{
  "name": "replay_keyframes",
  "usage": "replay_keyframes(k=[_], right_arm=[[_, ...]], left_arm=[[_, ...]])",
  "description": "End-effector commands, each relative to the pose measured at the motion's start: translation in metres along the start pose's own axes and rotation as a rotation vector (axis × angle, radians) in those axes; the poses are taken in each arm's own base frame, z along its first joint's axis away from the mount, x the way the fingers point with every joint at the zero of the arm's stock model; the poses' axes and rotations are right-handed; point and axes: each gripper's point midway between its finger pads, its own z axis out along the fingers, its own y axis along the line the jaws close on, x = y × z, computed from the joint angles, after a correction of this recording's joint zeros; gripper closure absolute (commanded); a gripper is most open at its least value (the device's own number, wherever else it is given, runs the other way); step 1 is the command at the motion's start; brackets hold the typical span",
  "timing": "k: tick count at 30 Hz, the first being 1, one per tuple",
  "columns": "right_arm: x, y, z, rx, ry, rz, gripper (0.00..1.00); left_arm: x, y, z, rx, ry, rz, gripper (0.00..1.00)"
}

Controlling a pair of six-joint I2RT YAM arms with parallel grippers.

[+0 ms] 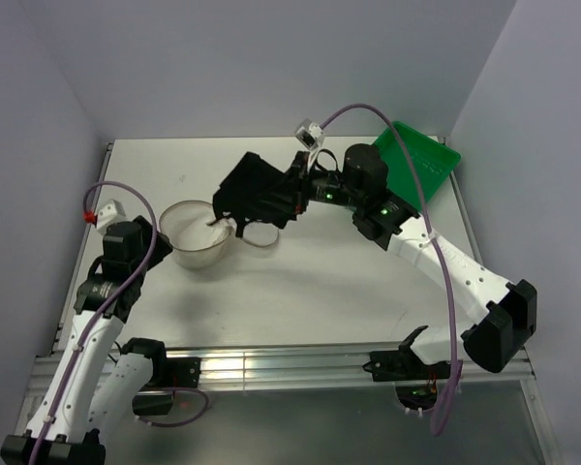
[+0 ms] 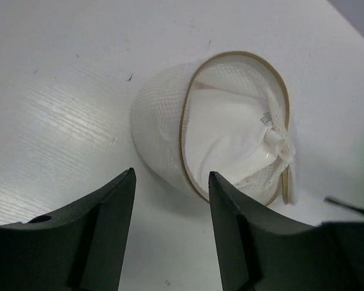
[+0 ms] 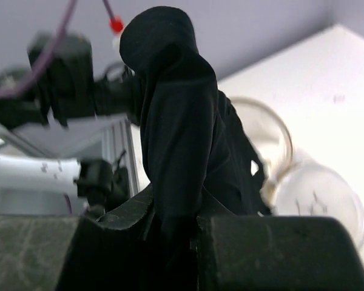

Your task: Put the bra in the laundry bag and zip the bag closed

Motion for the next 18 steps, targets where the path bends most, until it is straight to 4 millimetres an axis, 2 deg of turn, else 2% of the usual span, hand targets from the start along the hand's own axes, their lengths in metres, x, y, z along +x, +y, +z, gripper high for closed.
replay_keyframes(k=[1,2,3,4,7,9,10,14,17,18], right_arm=[[-0.065,0.019,0.016,-0.049,-0.173,-0.07,1.0],[-0.068,0.02,0.022,-0.053,-0.176,-0.071,1.0],[-0.063,0.011,0.034,-0.049,-0.159,-0.056,1.0],[-0.075,0.015,0.038,-0.065,-0.178,-0.066,1.0],[-0.074,0.016,0.06,-0.121,-0.164,-0.032,1.0],[-0.073,0.014,0.075,-0.14,-0.155,-0.026,1.0],[-0.078,0.019,0.08,-0.155,-0.161,-0.035,1.0],[-0.064,0.013,0.1,-0.168,-0.133,-0.012,1.0],[-0.051,0.001,0.114,-0.15,-0.122,0.0,1.0],[-0.048,-0.004,0.118,-0.147,-0.132,-0.005,1.0]], left_arm=[[-0.02,0.006,0.002,-0.02,-0.133,-0.134,0.43],[-0.021,0.004,0.002,-0.002,-0.147,-0.146,0.43],[-0.027,-0.003,0.002,0.037,-0.18,-0.164,0.43],[-0.022,-0.003,0.007,0.044,-0.174,-0.166,0.43],[-0.014,-0.012,0.02,0.072,-0.135,-0.168,0.45],[-0.005,-0.019,0.028,0.103,-0.094,-0.159,0.52],[-0.005,-0.024,0.031,0.135,-0.106,-0.168,0.53],[0.004,-0.031,0.04,0.176,-0.079,-0.186,0.57],[0.014,-0.028,0.047,0.159,-0.05,-0.178,0.77],[0.017,-0.029,0.048,0.169,-0.042,-0.18,0.94]])
